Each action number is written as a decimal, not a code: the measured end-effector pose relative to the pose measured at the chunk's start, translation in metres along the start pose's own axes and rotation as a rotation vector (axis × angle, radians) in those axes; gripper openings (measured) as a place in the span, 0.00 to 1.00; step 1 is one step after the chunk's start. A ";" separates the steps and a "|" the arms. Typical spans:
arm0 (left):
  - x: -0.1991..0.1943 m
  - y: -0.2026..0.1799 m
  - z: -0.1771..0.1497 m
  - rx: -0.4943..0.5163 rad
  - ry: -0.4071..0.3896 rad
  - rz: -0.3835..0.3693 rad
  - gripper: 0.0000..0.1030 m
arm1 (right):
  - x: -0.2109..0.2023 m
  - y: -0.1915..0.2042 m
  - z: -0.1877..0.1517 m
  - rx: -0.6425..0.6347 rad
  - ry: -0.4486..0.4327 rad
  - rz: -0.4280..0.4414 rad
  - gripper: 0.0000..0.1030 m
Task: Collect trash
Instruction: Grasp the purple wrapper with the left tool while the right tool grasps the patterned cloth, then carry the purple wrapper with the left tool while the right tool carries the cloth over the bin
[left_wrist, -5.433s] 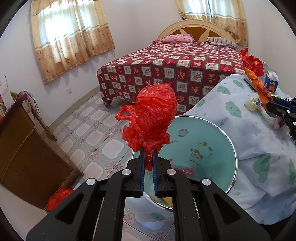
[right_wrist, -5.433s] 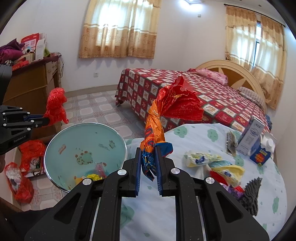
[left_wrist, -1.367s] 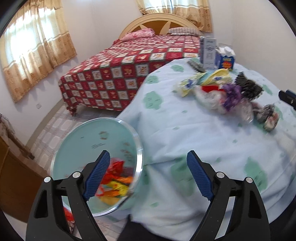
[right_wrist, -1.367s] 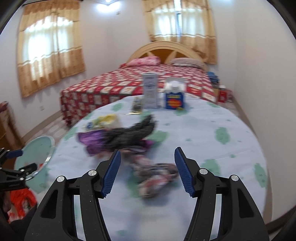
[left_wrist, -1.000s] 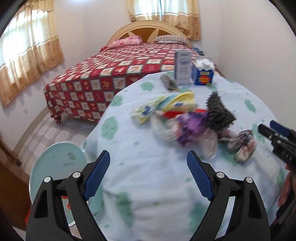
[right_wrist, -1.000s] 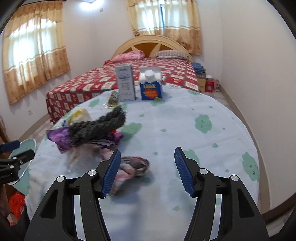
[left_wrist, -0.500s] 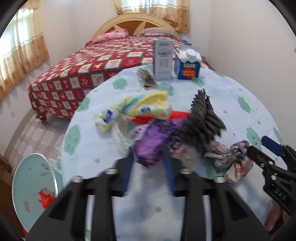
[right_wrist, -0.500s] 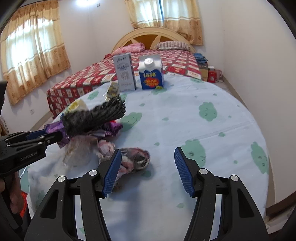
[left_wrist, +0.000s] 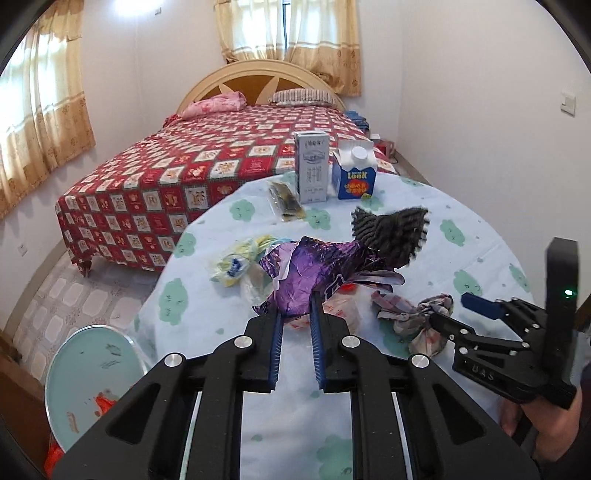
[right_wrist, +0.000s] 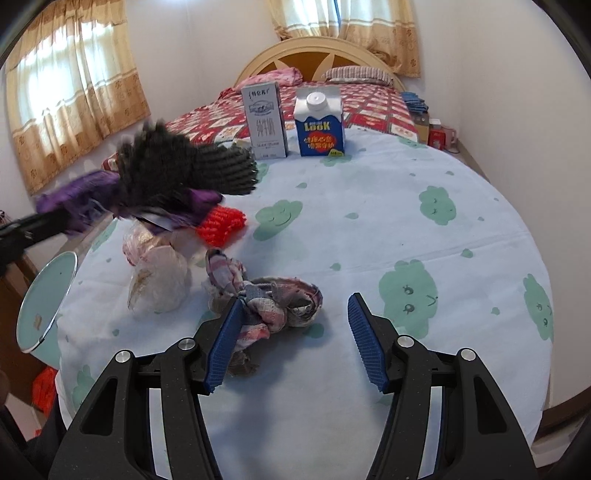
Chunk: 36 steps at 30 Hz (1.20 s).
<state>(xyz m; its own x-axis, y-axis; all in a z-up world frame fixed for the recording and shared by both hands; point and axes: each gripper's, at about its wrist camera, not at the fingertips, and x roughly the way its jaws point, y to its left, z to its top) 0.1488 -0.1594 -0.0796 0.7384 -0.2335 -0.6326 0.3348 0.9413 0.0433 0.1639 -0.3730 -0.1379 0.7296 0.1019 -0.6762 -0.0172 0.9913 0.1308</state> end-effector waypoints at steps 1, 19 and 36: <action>-0.003 0.003 -0.001 -0.004 -0.002 0.003 0.14 | 0.003 0.000 0.000 -0.002 0.019 0.009 0.41; -0.050 0.061 -0.028 -0.030 -0.010 0.112 0.14 | 0.007 0.008 -0.005 -0.061 0.056 0.045 0.12; -0.061 0.082 -0.040 -0.047 -0.010 0.161 0.14 | -0.031 0.047 0.008 -0.135 -0.004 0.102 0.12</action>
<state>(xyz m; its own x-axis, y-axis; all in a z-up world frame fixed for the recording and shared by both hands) 0.1080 -0.0587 -0.0682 0.7864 -0.0809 -0.6124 0.1840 0.9771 0.1073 0.1460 -0.3301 -0.1054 0.7220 0.2021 -0.6617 -0.1827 0.9781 0.0993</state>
